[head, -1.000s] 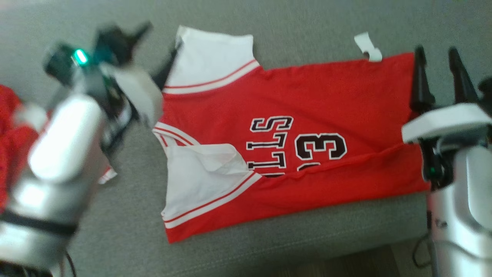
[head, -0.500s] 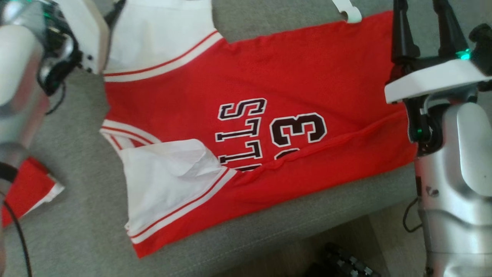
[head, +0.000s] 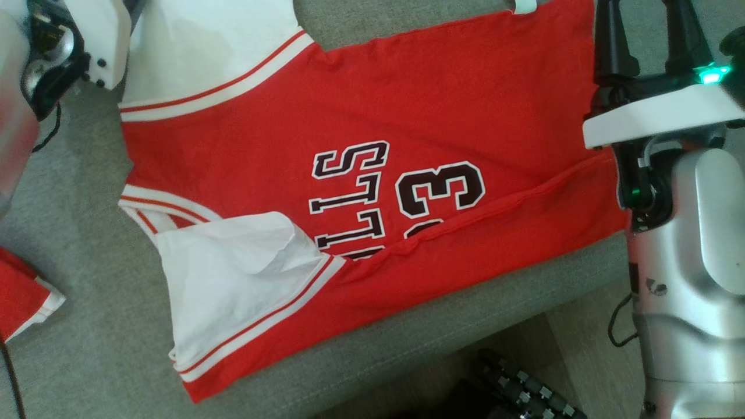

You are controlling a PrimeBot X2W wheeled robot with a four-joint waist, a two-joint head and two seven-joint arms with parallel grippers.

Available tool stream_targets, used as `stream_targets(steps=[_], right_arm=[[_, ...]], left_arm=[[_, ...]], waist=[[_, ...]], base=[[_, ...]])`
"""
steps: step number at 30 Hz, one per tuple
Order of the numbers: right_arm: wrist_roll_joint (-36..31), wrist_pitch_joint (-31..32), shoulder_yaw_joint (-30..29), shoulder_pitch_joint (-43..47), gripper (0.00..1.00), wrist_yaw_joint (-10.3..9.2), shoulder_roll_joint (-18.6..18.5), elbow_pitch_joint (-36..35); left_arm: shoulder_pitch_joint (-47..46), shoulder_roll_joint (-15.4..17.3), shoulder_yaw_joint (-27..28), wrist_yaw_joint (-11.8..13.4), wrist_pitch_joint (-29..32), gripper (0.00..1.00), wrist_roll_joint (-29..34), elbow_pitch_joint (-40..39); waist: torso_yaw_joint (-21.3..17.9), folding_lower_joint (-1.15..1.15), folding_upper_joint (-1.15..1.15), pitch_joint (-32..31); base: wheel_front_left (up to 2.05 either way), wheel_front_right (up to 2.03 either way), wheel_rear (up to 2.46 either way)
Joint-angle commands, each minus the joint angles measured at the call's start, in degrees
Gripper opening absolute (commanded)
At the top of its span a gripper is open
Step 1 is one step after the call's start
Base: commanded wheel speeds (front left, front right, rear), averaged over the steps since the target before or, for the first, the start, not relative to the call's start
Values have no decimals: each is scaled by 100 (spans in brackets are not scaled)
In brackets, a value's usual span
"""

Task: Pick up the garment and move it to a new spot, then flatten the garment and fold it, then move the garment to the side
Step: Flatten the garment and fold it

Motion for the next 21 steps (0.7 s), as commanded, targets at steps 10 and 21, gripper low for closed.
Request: stream_targets(steps=[10,21], right_arm=[[-26,-71,-155,-101,100,21,-26,74],[-343,-62,-472,-252,100,21,-26,564]], left_arm=[[-234,192,-604,9,196,53,-916,-356],[-146,66,-867,9,-578,0,-1418,-454]], waist=[[26,0,0,-10],[361,0,0,-399]], base=[[0,0,0],[0,0,0]])
